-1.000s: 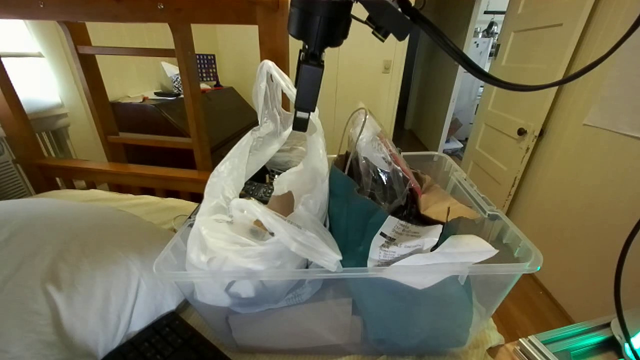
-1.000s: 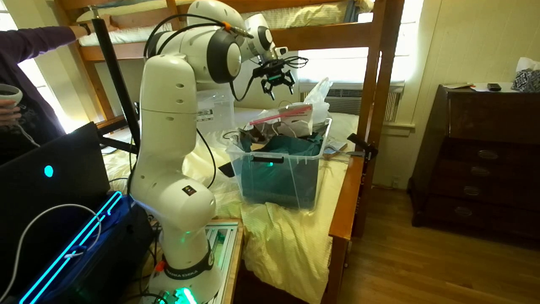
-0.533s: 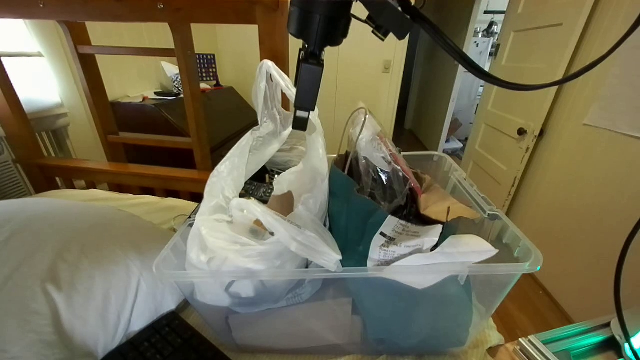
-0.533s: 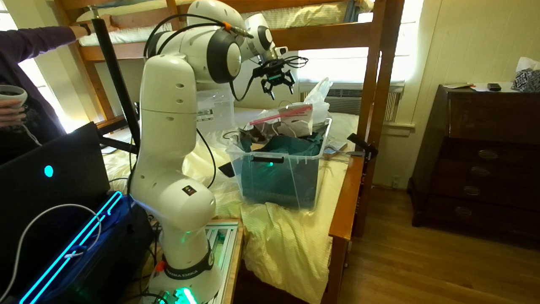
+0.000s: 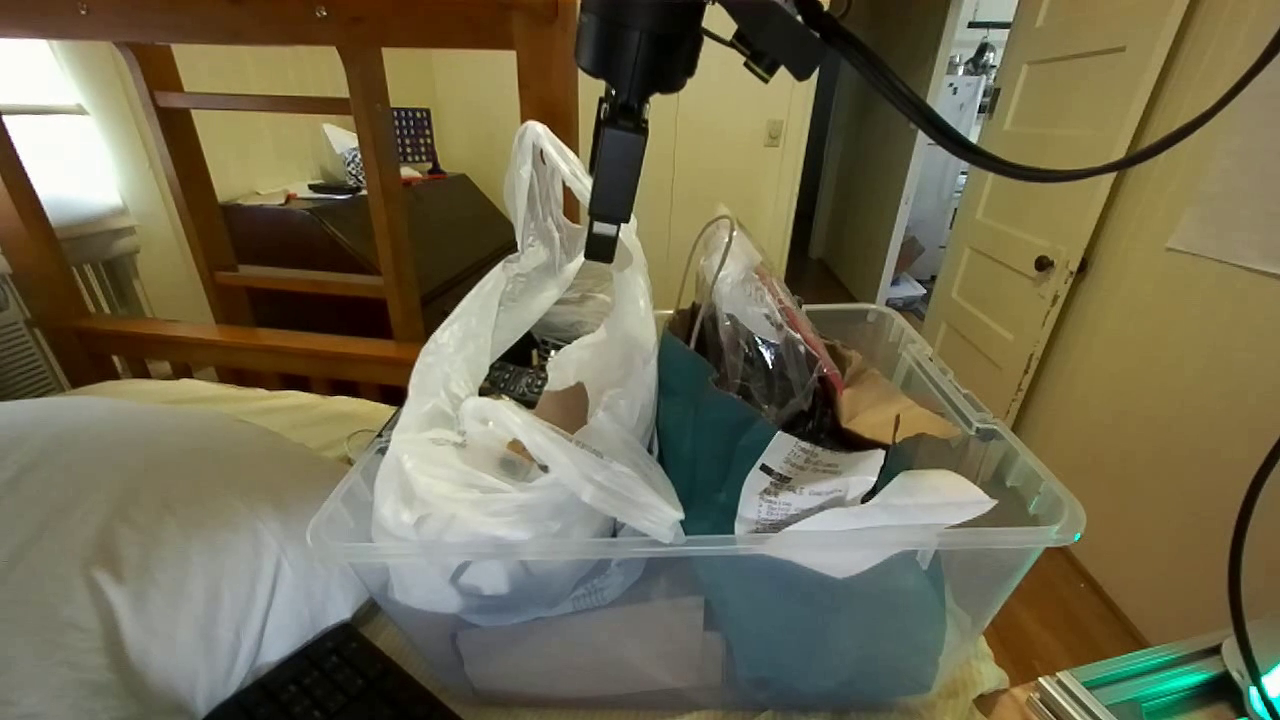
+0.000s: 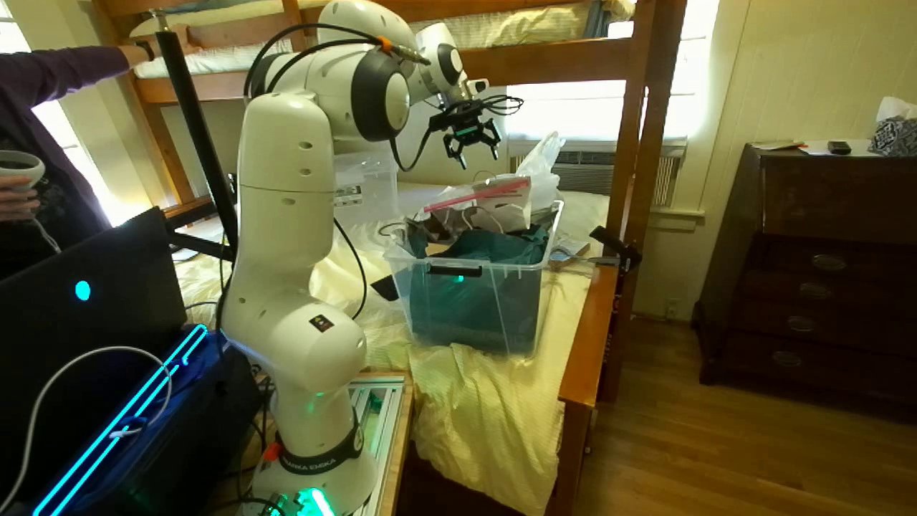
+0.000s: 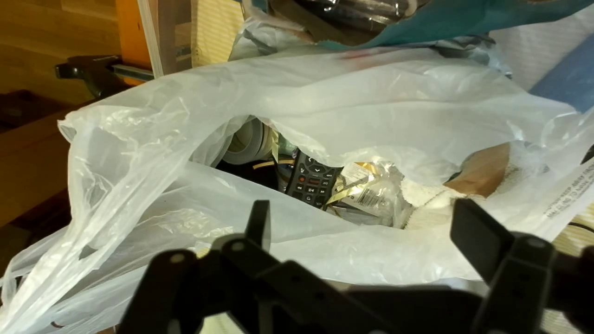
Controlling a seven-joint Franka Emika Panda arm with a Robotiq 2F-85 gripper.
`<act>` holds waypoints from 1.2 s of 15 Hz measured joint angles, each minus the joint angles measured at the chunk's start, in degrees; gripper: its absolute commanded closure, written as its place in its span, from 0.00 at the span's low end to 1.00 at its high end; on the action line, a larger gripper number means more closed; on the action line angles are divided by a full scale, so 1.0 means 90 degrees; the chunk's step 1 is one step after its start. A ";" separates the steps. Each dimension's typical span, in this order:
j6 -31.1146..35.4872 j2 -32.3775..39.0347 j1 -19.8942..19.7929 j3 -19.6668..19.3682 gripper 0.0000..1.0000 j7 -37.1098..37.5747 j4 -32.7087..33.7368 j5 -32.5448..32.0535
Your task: Remove the circular object with tape from the plastic bag
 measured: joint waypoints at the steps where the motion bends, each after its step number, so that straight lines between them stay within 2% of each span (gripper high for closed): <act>1: 0.0000 0.0000 0.0000 0.0000 0.00 0.0000 0.0000 0.0000; 7: -0.0013 0.0012 -0.0001 -0.0003 0.00 0.0000 0.0003 0.0001; 9: -0.0263 0.0103 0.0005 -0.0007 0.00 0.0059 0.0133 0.0001; 13: -0.1059 0.0625 0.0153 -0.0034 0.00 0.0489 0.1017 0.0007; 18: -0.1339 0.1452 0.0739 -0.0442 0.00 0.1134 0.2217 -0.0079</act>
